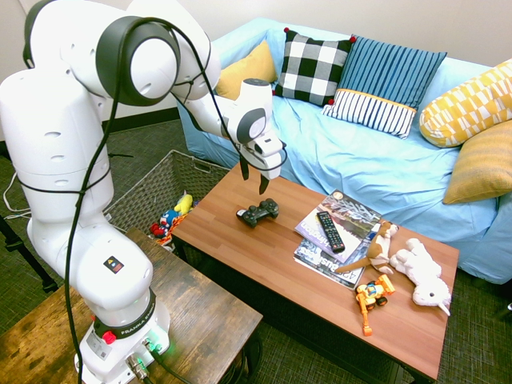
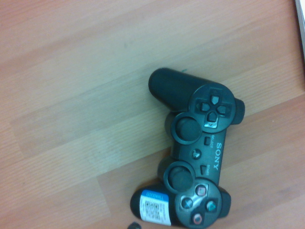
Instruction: Put the gamepad in the basket
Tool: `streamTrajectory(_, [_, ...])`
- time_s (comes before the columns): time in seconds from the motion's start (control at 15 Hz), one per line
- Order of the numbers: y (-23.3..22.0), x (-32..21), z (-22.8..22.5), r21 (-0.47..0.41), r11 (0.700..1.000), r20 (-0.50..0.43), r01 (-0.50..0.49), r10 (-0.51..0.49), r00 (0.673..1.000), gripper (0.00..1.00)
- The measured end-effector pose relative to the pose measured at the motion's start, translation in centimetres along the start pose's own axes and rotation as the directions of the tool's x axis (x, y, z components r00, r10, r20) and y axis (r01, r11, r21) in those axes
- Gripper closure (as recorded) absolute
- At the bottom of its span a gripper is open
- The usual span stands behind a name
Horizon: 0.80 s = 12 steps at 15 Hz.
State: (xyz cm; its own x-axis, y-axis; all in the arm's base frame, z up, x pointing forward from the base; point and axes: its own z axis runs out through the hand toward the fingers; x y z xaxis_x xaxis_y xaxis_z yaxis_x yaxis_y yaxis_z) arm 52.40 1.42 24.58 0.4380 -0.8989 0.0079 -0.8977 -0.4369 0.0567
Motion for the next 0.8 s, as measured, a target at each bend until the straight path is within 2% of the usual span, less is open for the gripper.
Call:
streamTrajectory(0.47, [-2.0, 1.7, 7.8, -0.088, 0.996, 0.007, -0.007, 0.008, 1.000, 0.00])
streamTrajectory(0.8, [-2.2, 3.1, 11.9, -0.100, 0.995, 0.016, -0.025, 0.026, 1.000, 0.00])
